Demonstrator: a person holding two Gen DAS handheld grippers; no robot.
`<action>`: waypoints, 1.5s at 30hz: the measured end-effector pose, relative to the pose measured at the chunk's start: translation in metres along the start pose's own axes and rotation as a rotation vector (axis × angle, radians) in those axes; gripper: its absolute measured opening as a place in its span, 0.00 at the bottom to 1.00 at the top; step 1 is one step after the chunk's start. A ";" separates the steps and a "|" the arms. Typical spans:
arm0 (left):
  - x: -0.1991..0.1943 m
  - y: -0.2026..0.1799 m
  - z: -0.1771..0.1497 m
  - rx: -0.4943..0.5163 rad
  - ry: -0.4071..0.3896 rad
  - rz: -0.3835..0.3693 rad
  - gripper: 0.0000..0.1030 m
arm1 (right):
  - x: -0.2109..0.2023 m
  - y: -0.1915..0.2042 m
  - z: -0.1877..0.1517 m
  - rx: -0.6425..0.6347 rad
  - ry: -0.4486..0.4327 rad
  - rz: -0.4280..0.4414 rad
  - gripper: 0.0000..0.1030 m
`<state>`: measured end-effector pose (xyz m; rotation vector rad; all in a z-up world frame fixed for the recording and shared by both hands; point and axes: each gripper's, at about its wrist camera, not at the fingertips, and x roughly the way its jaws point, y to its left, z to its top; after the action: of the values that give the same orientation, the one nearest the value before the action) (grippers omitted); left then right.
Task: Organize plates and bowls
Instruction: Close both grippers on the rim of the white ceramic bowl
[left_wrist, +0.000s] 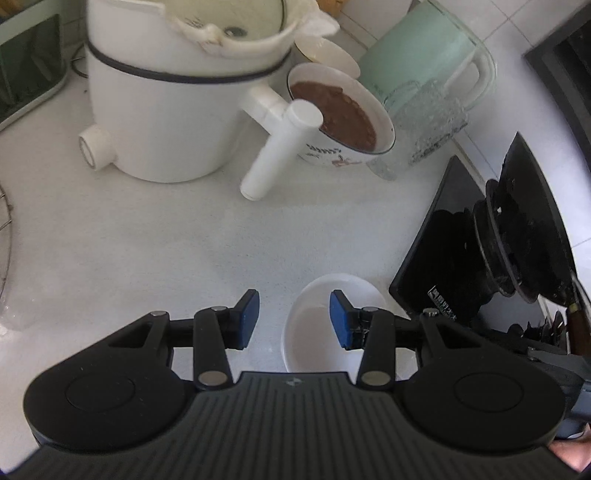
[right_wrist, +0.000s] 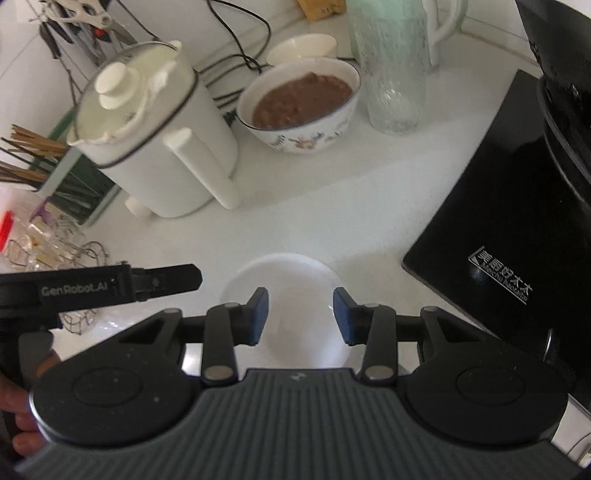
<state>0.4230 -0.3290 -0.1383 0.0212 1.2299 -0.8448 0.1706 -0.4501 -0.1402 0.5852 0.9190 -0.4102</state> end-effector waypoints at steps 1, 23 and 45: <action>0.003 0.000 0.001 0.006 0.005 0.001 0.46 | 0.003 -0.002 0.000 0.007 0.006 -0.005 0.40; 0.042 0.005 0.007 0.004 0.133 -0.028 0.32 | 0.046 -0.036 0.003 0.204 0.146 -0.032 0.20; 0.010 -0.001 -0.008 0.013 0.097 -0.053 0.32 | 0.016 -0.024 -0.006 0.211 0.070 0.036 0.12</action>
<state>0.4166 -0.3309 -0.1492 0.0402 1.3209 -0.9066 0.1620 -0.4665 -0.1633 0.8121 0.9367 -0.4603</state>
